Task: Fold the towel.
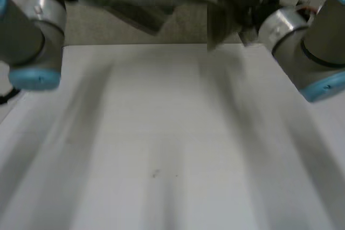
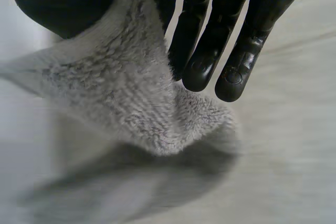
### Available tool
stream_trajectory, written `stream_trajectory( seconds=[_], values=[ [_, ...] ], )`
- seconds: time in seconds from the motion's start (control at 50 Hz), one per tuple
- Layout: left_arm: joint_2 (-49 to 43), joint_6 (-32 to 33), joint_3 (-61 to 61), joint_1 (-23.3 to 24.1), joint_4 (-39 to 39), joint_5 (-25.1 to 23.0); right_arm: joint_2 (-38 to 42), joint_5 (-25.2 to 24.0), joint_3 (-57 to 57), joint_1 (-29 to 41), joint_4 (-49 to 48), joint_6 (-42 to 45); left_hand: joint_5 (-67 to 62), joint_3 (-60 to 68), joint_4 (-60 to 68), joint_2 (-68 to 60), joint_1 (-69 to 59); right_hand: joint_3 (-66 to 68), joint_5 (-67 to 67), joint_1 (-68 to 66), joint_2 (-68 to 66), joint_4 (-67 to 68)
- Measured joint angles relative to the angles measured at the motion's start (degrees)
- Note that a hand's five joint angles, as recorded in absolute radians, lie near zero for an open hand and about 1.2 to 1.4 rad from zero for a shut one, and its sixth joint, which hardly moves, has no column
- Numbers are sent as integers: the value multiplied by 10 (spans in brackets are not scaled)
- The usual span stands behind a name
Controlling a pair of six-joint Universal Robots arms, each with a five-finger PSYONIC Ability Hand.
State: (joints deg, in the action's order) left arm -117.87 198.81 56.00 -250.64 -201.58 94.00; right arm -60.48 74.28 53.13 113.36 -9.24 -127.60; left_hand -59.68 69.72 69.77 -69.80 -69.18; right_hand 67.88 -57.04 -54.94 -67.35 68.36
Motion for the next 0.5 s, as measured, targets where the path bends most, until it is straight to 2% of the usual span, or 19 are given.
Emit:
stream_trajectory(
  seconds=[0.02,0.14,0.28,0.32,0.36,0.4,0.5],
  values=[
    [9,0,58,-3,2,-15,15,-32,-5,-10,78,-7,0,0,0,0,0,0,0,0,0,0],
    [25,1,208,-12,1,-48,61,-91,-2,-24,232,-8,0,0,0,0,0,0,-1,0,0,0],
    [27,3,297,-16,-14,-54,103,-96,45,-24,259,1,0,0,0,0,0,0,-1,0,0,0],
    [27,3,324,-17,-24,-54,121,-92,73,-21,255,7,0,0,0,0,0,-104,88,63,102,-107],
    [27,3,330,-17,-26,-54,125,-90,80,-20,254,7,0,0,0,0,0,-110,93,69,111,-114],
    [29,3,342,-19,-30,-54,132,-86,97,-19,246,-7,0,0,0,0,0,-308,293,228,302,-312],
    [39,3,351,-27,-32,-53,117,-82,123,-22,219,-87,0,0,0,0,0,-340,332,248,326,-346]
  ],
)
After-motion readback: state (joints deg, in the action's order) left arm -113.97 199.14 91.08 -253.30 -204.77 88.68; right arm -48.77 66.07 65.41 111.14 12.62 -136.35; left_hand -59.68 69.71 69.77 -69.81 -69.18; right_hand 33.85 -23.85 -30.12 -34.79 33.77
